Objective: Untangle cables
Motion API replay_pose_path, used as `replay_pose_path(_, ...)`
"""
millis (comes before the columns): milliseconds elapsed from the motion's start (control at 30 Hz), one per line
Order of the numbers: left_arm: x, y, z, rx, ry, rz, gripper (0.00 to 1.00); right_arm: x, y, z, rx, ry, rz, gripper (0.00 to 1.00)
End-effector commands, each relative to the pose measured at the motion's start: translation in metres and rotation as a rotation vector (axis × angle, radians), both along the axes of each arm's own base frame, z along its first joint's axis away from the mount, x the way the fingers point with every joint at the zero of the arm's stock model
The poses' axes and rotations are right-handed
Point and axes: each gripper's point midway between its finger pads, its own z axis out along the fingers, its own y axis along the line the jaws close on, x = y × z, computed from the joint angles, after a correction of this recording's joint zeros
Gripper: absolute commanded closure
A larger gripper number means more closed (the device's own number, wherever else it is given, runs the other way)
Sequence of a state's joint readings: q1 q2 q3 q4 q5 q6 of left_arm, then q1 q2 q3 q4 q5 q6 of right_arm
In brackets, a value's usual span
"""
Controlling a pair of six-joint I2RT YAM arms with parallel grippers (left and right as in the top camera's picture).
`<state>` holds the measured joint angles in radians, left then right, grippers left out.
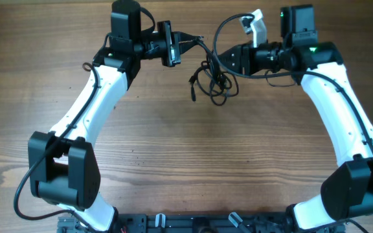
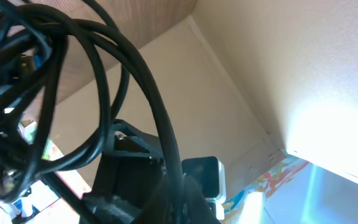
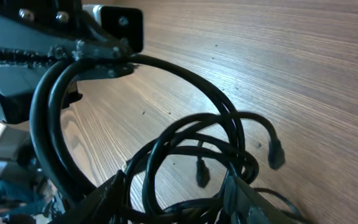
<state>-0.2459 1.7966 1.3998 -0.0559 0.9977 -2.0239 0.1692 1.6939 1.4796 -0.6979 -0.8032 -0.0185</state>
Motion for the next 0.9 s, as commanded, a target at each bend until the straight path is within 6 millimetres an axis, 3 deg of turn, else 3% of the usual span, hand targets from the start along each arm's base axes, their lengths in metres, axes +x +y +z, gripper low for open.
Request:
replay_pose_path(0, -0.003, -0.001, 0.005, -0.037, 0.097, 0.001, 0.96, -0.003, 0.007, 0.019, 0.006, -0.082, 0.039, 0.46)
replay_pose_path(133, 0.0, 0.004, -0.008, 0.022, 0.083, 0.035, 0.96, 0.001, 0.008, 0.023, 0.013, -0.106, 0.037, 0.42)
replay_pose_path(367, 0.001, 0.008, -0.019, 0.056, 0.124, 0.07, 0.96, 0.004, 0.009, 0.026, 0.018, -0.123, 0.037, 0.19)
replay_pose_path(533, 0.001, 0.008, -0.019, 0.057, 0.12, 0.069, 0.96, 0.001, 0.015, 0.025, 0.01, -0.146, 0.067, 0.2)
replay_pose_path(700, 0.001, 0.008, -0.019, 0.063, 0.101, 0.063, 0.96, 0.0, 0.018, 0.029, 0.034, -0.158, 0.087, 0.28)
replay_pose_path(867, 0.001, 0.007, -0.019, 0.065, 0.094, 0.058, 0.96, -0.005, 0.032, 0.004, 0.001, -0.083, 0.11, 0.37)
